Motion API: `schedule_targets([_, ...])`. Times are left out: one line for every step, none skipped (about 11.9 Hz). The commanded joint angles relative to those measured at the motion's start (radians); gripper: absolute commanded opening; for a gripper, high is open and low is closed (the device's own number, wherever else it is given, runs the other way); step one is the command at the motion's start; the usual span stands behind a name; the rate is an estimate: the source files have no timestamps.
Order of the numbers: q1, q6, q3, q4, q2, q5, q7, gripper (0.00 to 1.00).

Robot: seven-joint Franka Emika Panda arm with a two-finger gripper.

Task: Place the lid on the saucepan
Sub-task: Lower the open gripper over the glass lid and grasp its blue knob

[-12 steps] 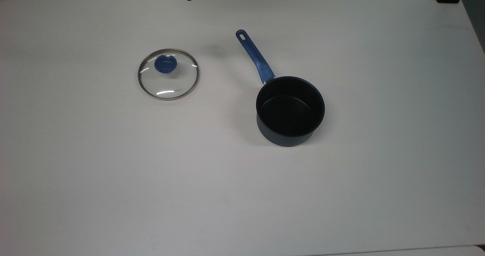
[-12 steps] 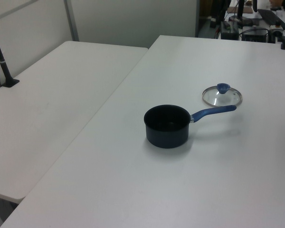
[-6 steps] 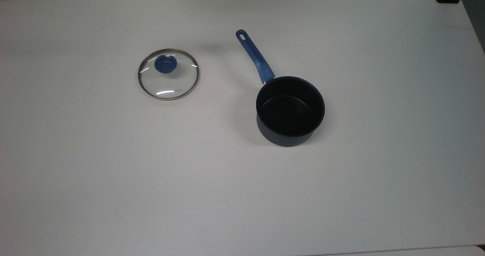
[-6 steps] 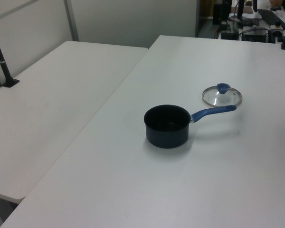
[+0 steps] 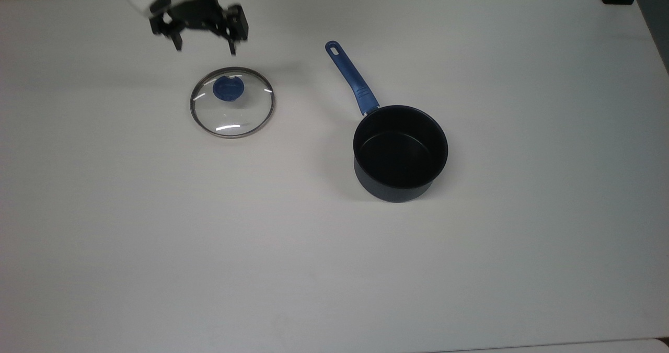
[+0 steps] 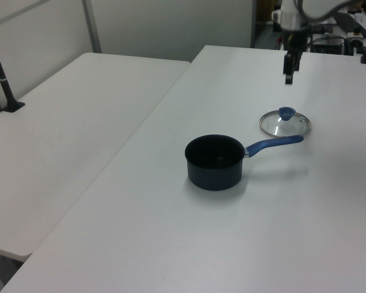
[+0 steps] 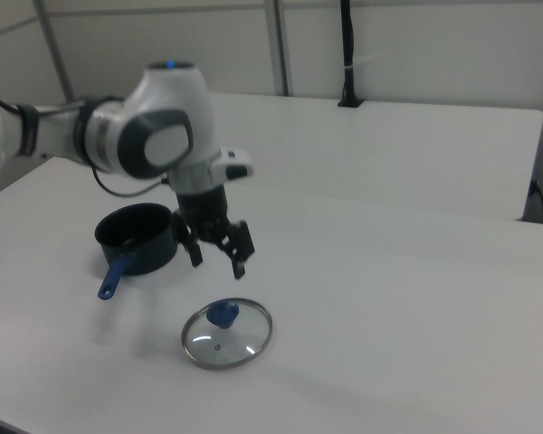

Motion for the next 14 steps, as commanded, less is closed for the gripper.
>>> schedule_targets([0.012,0.114,0.005,-0.046,0.097,0.019,0.144,1.0])
schedule_targets([0.004,0.168,0.005,-0.049,0.14,0.019,0.154,1.0])
schedule_targets([-0.005,0.186,0.019,-0.047,0.17,0.031,0.182,1.0])
schedule_targets([-0.01,0.221,0.041,-0.046,0.197,0.037,0.216,1.0])
schedule_targets([-0.019,0.239,0.052,-0.046,0.213,0.038,0.226,1.0])
schedule_targets([-0.019,0.233,0.052,-0.049,0.213,0.036,0.224,1.0])
schedule_targets([-0.02,0.222,0.052,-0.049,0.208,0.034,0.224,1.0])
schedule_targets([-0.022,0.198,0.052,-0.047,0.201,0.031,0.22,1.0])
schedule_targets([-0.031,0.165,0.052,-0.046,0.192,0.028,0.215,1.0])
schedule_targets([-0.033,0.148,0.052,-0.046,0.179,0.027,0.213,1.0])
schedule_targets([-0.033,0.138,0.054,-0.049,0.173,0.024,0.212,1.0])
schedule_targets([-0.033,0.122,0.055,-0.05,0.172,0.021,0.212,1.0])
schedule_targets([-0.033,0.121,0.063,-0.052,0.173,0.018,0.212,1.0])
schedule_targets([-0.034,0.122,0.075,-0.052,0.176,0.016,0.213,0.96])
